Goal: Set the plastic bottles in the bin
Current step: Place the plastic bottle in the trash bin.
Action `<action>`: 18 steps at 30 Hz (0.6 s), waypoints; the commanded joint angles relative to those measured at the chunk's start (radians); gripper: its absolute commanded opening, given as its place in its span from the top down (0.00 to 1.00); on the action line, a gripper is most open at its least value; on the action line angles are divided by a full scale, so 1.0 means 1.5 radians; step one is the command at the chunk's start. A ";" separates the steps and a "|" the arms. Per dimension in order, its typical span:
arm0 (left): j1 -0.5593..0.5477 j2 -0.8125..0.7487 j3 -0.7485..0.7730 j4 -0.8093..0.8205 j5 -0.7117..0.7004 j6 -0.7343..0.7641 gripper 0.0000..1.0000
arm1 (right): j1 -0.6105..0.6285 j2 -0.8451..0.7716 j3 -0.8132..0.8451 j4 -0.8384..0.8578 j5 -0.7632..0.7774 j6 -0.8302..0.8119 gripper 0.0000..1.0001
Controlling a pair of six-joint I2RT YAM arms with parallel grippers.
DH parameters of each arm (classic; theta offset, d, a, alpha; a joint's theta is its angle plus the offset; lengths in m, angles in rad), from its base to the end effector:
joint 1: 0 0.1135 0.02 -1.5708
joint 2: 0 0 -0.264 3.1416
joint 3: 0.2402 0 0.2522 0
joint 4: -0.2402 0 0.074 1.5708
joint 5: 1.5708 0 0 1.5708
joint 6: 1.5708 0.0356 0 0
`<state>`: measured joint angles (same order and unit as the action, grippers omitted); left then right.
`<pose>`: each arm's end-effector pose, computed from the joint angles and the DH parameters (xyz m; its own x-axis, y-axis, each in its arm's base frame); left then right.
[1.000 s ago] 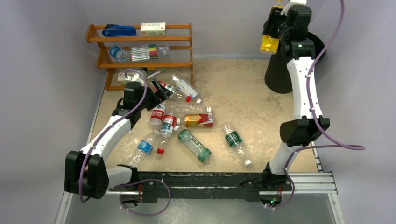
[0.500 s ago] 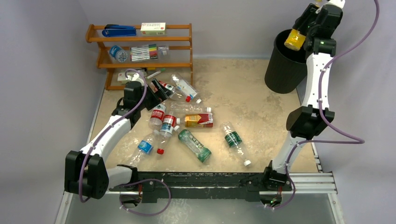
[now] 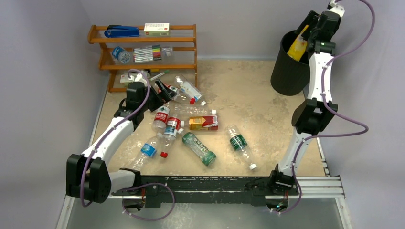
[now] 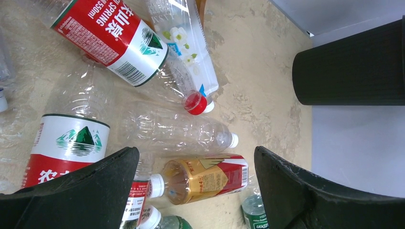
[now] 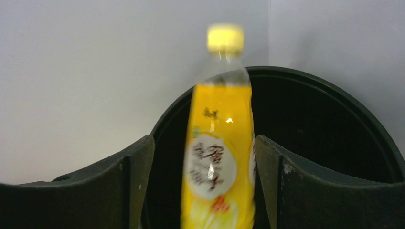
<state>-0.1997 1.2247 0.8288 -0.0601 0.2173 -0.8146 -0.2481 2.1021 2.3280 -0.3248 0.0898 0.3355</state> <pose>0.2702 -0.0625 0.2748 -0.5751 -0.6083 -0.5470 -0.0509 0.6939 -0.7183 0.4723 -0.1229 0.4436 0.0186 0.3336 -0.9425 0.3441 0.8830 0.3193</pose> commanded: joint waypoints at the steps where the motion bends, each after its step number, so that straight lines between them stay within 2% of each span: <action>1: -0.005 -0.001 0.030 0.013 0.009 0.018 0.09 | 0.001 -0.020 0.020 0.033 0.031 -0.008 0.18; 4: -0.005 0.001 0.030 0.014 0.009 0.017 0.09 | 0.004 -0.036 0.008 0.031 0.027 -0.009 0.12; 9: -0.005 0.001 0.031 0.009 0.010 0.022 0.08 | 0.029 -0.088 -0.034 0.020 0.020 -0.026 0.08; 15: -0.005 0.004 0.036 -0.009 0.007 0.035 0.05 | 0.123 -0.150 -0.092 -0.009 0.029 -0.078 0.05; 18: -0.004 0.002 0.036 -0.016 0.005 0.041 0.05 | 0.163 -0.194 -0.160 -0.015 -0.007 -0.083 0.04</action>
<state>-0.1997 1.2304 0.8364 -0.0917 0.2176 -0.7883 -0.0826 1.9205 2.1715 -0.3462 0.1188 0.2588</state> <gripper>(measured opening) 0.944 0.956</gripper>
